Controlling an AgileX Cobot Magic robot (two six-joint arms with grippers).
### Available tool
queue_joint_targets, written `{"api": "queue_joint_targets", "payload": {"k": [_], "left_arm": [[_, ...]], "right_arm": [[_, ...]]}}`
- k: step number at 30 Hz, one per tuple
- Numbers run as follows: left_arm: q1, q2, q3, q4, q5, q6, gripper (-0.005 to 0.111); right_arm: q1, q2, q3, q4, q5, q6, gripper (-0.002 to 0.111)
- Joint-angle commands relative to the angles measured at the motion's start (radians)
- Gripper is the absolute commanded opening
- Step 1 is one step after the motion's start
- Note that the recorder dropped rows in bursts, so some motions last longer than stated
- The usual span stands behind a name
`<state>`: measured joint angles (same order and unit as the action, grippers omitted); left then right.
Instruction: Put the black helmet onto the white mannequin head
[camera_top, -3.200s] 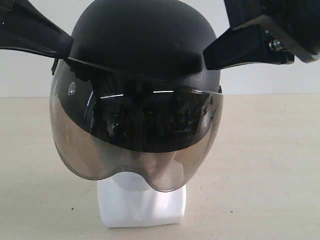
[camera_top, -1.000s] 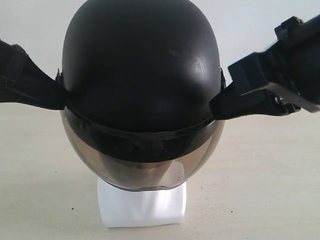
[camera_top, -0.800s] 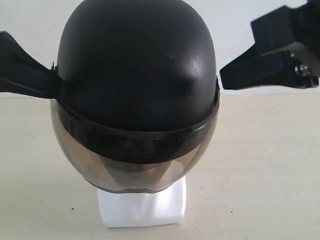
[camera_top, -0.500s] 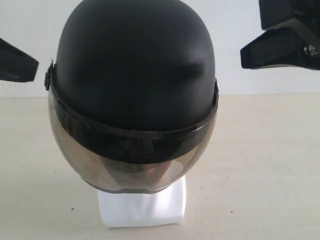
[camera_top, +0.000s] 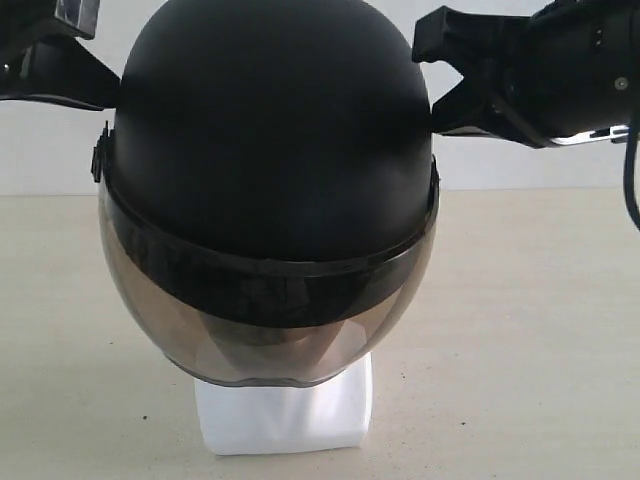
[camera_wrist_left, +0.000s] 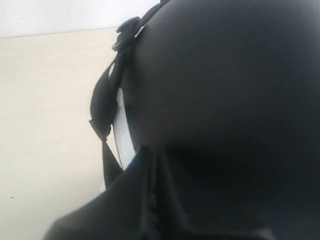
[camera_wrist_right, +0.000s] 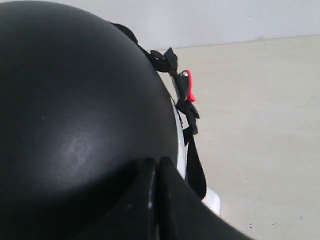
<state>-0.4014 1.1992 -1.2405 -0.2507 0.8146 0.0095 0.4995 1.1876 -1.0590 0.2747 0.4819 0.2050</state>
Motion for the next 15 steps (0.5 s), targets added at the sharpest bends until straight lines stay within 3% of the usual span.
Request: {"api": "queue_joint_targets", "payload": {"k": [1,6,15], "left_arm": [[0.002,0.047,-0.008,0.001,0.004,-0.010,0.005],[0.002,0.083,-0.008,0.001,-0.005,0.007,0.005],[0.002,0.085,-0.008,0.005,-0.003,0.009,0.005]], "right_arm": [[-0.001,0.007,-0.001,0.026,-0.023,-0.007,0.000],[-0.001,-0.016,-0.001,0.223,-0.031,-0.164,0.000],[-0.001,-0.023,-0.001,0.288,-0.029,-0.242,0.000]]}}
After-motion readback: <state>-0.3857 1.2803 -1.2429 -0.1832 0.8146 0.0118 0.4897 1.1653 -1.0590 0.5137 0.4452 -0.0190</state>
